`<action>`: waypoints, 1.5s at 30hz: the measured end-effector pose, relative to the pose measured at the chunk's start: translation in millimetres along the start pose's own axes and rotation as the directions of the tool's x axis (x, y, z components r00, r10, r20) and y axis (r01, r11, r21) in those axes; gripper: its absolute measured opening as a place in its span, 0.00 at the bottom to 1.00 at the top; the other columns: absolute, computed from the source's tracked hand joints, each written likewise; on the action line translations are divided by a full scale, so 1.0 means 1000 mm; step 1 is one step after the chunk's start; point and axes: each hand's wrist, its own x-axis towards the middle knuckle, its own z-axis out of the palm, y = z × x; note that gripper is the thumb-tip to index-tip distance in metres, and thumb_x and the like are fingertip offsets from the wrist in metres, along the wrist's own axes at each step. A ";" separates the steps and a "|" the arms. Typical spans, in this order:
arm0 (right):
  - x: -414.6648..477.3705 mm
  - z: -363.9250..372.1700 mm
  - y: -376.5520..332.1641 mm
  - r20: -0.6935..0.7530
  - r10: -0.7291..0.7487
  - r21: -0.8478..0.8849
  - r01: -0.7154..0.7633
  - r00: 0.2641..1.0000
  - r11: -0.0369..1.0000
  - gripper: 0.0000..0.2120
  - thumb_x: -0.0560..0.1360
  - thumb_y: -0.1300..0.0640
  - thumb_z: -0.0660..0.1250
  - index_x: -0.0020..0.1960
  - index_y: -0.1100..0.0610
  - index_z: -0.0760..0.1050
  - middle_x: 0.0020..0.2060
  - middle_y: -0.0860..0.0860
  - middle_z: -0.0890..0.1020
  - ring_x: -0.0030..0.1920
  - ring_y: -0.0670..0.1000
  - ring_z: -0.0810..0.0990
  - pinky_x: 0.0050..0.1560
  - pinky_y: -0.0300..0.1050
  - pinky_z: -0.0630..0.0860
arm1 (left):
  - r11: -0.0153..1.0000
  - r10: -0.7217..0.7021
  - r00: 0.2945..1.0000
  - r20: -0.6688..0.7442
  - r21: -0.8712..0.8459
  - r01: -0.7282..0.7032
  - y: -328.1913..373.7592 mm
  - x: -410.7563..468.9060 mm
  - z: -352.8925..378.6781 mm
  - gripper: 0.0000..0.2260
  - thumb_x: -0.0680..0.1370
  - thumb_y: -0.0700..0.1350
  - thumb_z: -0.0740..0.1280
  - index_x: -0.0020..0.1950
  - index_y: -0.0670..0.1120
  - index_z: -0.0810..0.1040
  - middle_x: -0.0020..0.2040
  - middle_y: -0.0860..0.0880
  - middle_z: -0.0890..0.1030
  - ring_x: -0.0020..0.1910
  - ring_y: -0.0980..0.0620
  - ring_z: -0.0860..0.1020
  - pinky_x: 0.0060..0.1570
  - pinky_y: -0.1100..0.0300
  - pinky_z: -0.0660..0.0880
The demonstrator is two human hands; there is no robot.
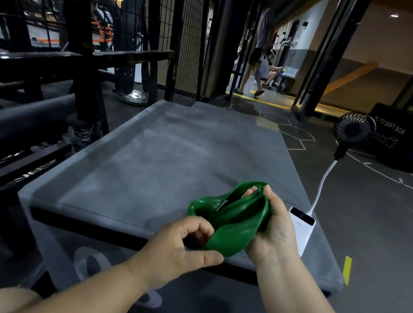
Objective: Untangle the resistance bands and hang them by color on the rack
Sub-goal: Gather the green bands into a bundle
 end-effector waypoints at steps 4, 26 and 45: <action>-0.004 0.003 0.004 0.084 0.035 0.009 -0.036 0.996 0.999 0.18 0.57 0.59 0.79 0.44 0.58 0.77 0.37 0.51 0.81 0.35 0.48 0.82 0.38 0.46 0.82 | 0.988 -0.100 0.993 0.061 0.125 0.092 -0.006 0.004 0.001 0.10 0.63 0.61 0.73 0.36 0.58 0.78 0.34 0.57 0.78 0.36 0.60 0.75 0.42 0.64 0.73; -0.013 -0.005 0.013 0.349 0.374 -0.231 -0.308 0.859 0.923 0.19 0.52 0.59 0.84 0.38 0.63 0.81 0.30 0.50 0.78 0.27 0.45 0.77 0.35 0.40 0.78 | 0.828 -0.531 0.777 -0.337 -0.402 0.392 0.001 0.018 -0.011 0.24 0.71 0.57 0.72 0.59 0.51 0.63 0.51 0.43 0.76 0.46 0.48 0.80 0.39 0.53 0.80; -0.009 -0.007 0.002 0.225 0.348 -0.335 -0.264 0.910 0.905 0.28 0.43 0.51 0.87 0.34 0.61 0.78 0.20 0.49 0.72 0.17 0.47 0.71 0.28 0.43 0.78 | 0.710 -0.530 0.838 -0.133 -0.610 0.352 0.003 0.020 -0.021 0.21 0.80 0.58 0.58 0.55 0.44 0.82 0.50 0.43 0.85 0.48 0.46 0.84 0.47 0.52 0.77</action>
